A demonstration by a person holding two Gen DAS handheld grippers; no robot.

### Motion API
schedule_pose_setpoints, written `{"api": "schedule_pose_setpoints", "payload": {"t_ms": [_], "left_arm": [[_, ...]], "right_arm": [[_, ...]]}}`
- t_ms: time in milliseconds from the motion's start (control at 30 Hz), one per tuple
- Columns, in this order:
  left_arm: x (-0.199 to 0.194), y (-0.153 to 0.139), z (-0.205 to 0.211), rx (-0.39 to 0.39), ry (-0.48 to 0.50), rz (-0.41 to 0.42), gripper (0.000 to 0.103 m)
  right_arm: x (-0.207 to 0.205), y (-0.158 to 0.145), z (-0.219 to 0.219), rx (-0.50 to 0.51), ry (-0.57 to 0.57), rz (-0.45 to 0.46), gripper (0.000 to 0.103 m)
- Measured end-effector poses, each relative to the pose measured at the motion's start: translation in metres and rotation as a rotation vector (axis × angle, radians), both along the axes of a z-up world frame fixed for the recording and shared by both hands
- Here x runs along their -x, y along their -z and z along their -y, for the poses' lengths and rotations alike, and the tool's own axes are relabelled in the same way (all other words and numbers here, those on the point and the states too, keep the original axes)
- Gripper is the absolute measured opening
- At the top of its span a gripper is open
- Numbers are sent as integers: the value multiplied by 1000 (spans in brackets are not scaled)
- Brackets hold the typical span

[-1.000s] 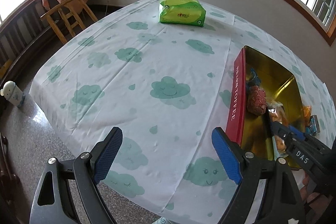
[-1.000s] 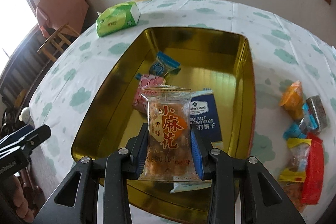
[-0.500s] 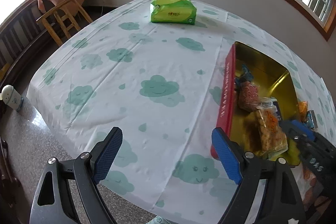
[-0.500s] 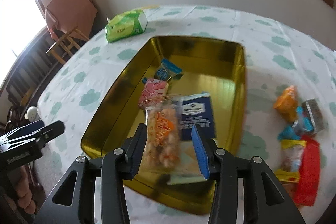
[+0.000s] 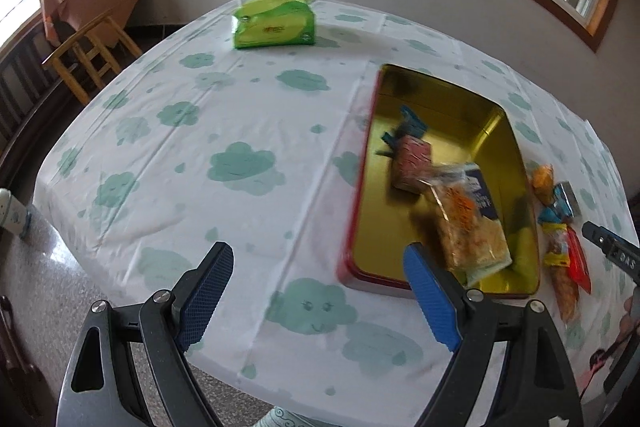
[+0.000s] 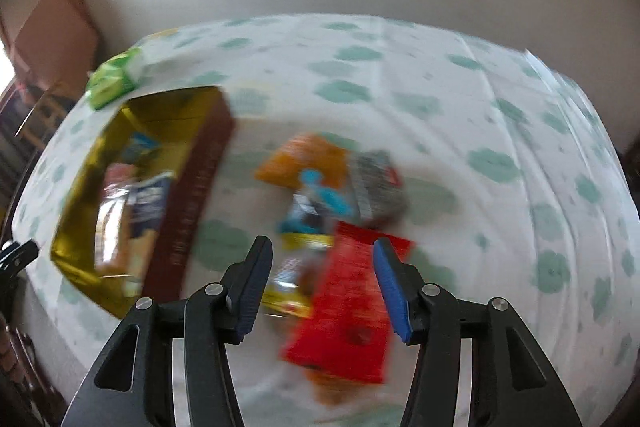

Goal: Organize snacks
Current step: 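Grasp the red wrapped bar with the right gripper and lift it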

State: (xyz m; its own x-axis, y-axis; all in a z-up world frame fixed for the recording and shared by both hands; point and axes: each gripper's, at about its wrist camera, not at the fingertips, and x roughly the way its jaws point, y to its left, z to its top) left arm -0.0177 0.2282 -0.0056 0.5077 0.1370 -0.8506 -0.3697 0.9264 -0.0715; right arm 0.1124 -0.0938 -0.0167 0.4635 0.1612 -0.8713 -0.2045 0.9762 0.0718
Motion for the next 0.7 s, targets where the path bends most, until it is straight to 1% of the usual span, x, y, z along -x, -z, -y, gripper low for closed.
{"api": "schedule_pose_setpoints", "payload": {"t_ms": [133,333,500,633,700], "left_arm": [[-1,1,13,0,30,-5,84],[-2,2,26,-1,59,-17,84],[-3,2,37,12,84,-21,85],[-4,-2,49,1,117,-18,85],[-5,-2,55,-4,134,-20,85]], "right_arm": [[-8,11,16,-10,45,-59,54],[-13,28,17,-28,84,-122,54],[-15,34,13,-19,75,-140,55],[-14,34,10,-10,59,-150,56],[-14,35,7,14,36,-161,56]]}}
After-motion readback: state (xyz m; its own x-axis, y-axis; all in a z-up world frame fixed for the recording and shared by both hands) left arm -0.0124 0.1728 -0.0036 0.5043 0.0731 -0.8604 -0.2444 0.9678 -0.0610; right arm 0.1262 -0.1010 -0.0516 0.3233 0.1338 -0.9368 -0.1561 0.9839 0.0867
